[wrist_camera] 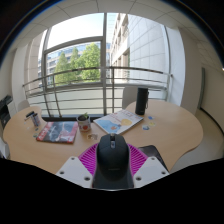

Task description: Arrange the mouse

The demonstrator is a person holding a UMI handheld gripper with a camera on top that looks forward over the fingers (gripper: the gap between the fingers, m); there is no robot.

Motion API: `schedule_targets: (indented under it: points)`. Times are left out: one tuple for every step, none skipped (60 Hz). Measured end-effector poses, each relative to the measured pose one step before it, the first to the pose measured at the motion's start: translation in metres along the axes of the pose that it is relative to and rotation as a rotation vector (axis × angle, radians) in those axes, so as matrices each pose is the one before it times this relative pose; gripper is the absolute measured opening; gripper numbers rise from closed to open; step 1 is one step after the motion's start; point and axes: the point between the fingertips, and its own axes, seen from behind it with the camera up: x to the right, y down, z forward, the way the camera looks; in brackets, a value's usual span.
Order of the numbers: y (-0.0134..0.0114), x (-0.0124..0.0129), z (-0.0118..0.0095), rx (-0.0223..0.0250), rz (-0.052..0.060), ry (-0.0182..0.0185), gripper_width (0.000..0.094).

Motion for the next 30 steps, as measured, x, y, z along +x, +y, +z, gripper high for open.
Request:
schedule_targets:
  points:
    - [0.008,0.00756,0.00466,-0.02474,-0.0048,0.0018,0.0391]
    - [0.01163,0.00719,0.00728,-0.02373,-0.0078,0.00395,0.0391]
    - [0.0109,0.00716,0.00709,-0.02288,-0.0089,0.00459,0.0391]
    - [0.01056,0.00602,0.00663,-0.02074,-0.0079,0.00231,0.0392]
    - [0.00972,0.00486,0.00558,-0.01941,-0.0068,-0.00054,0.0392]
    - [0.00927,0.00375,0.00537,-0.01706,-0.0044,-0.00335,0.0392]
    - [0.00804,0.00292,0.00522,-0.01427,-0.0019,-0.00389,0.0392]
    - [0.01726,0.00194,0.02376,-0.00593,0.0023,-0.0062,0.0393]
    - [0.00642,0.00447,-0.00299,-0.01233,0.0001,-0.00369,0.0395]
    - [0.00596,0.0025,0.00224,-0.01502,-0.0008,-0.00368,0.0395]
    - [0.00556,0.00255,0.0022,-0.01331,0.0006,-0.00331,0.0397]
    - [0.00439,0.00216,0.00186,-0.01034,0.0028,-0.00287,0.04]
    - [0.00381,0.00156,0.00216,-0.00806,0.0039,-0.00268,0.041]
    - [0.00375,0.00173,0.00169,-0.00811,0.0032,-0.00264,0.042]
    - [0.00333,0.00144,0.00141,-0.00876,0.0033,-0.0025,0.0435]
    - [0.00298,0.00141,0.00163,-0.00741,0.005,-0.00197,0.045]
    - [0.00237,0.00143,0.00126,-0.00641,0.0066,-0.00105,0.0468]
    - [0.00075,-0.00009,0.00767,-0.00724,0.0065,-0.00051,0.0486]
    - [0.00244,-0.00007,-0.00022,-0.00304,0.0049,-0.00354,0.0505]
    - [0.00015,-0.0023,0.00072,0.00597,0.0008,-0.0058,0.0523]
    - [-0.00065,-0.00076,-0.00099,0.00519,-0.001,-0.0056,0.0543]
    - [-0.00144,0.00038,-0.00164,0.00506,-0.0006,0.00004,0.0569]
    - [-0.00227,0.00081,-0.00237,0.00753,-0.002,0.00412,0.0603]
    - [-0.00247,0.00004,-0.00297,0.00806,-0.0041,0.00231,0.0646]
    - [-0.00215,0.00032,-0.00278,0.00656,-0.005,0.00372,0.0696]
    - [-0.00189,0.00015,-0.00321,0.00473,-0.0051,0.00427,0.0752]
    - [-0.00412,0.00017,-0.00389,-0.0004,-0.0029,0.00195,0.08]
    - [-0.00158,-0.00016,-0.00363,0.00657,-0.0029,0.00458,0.0834]
    - [-0.00358,-0.00074,-0.00453,0.00514,-0.0018,0.00025,0.0859]
    - [-0.00078,-0.00106,-0.0043,0.00358,-0.0005,0.00044,0.0851]
